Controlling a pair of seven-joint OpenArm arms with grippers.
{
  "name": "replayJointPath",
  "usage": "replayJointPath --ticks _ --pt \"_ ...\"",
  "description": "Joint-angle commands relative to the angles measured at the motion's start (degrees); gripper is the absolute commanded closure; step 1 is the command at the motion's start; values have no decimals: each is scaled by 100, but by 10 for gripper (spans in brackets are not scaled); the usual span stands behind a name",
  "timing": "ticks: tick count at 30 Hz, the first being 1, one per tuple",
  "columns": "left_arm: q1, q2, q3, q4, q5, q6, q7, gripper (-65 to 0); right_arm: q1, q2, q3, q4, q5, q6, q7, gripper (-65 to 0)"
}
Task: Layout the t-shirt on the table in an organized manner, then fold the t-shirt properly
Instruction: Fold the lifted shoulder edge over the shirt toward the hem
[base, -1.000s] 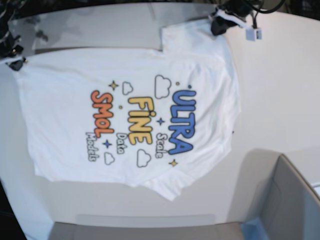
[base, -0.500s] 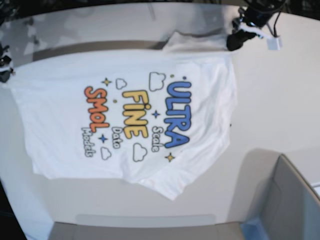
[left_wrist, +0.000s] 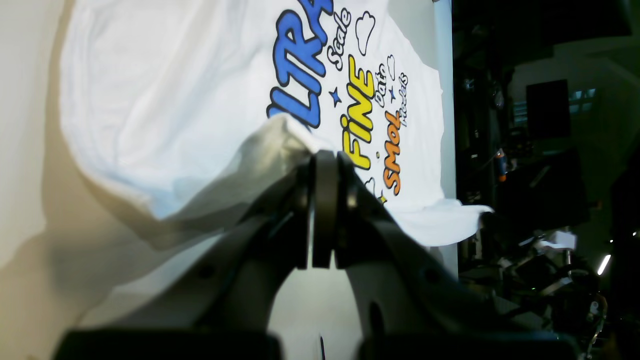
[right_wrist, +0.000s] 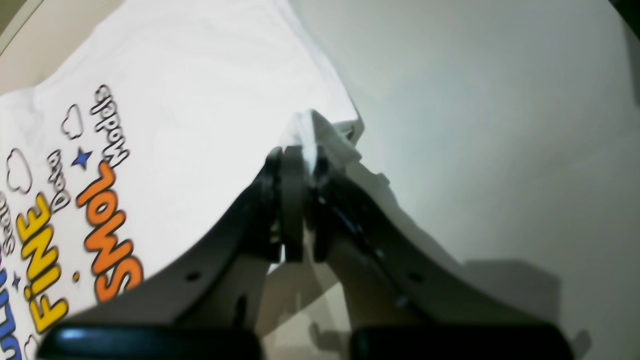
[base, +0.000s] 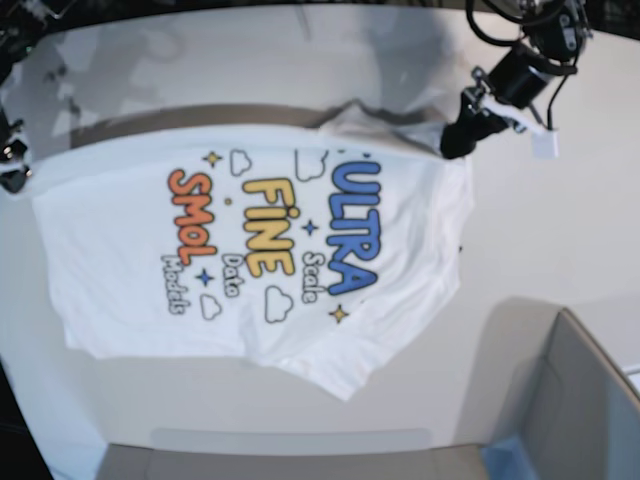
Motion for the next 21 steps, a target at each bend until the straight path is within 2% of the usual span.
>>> replayJointPath --ticks 1,8,11,12,14,21 --pt "-81 -51 -35 87 -84 -45 -52 0 105 198 0 57 109 25 147 0" --pt "-697 -51 17 -142 171 -10 -52 0 510 391 -466 -216 101 -2 182 0" --pt "-978 -51 26 -309 400 456 -52 0 765 400 -572 -515 13 -11 182 0" --pt "-1066 -51 26 -379 408 685 -52 0 879 400 -642 -585 -137 -11 182 0" --pt "-1198 -60 26 -467 417 896 -52 0 1064 391 -774 -620 -418 -11 182 0" --pt "-1646 -297 193 -1029 444 896 -52 0 1389 338 -1038 -664 -823 -11 191 0"
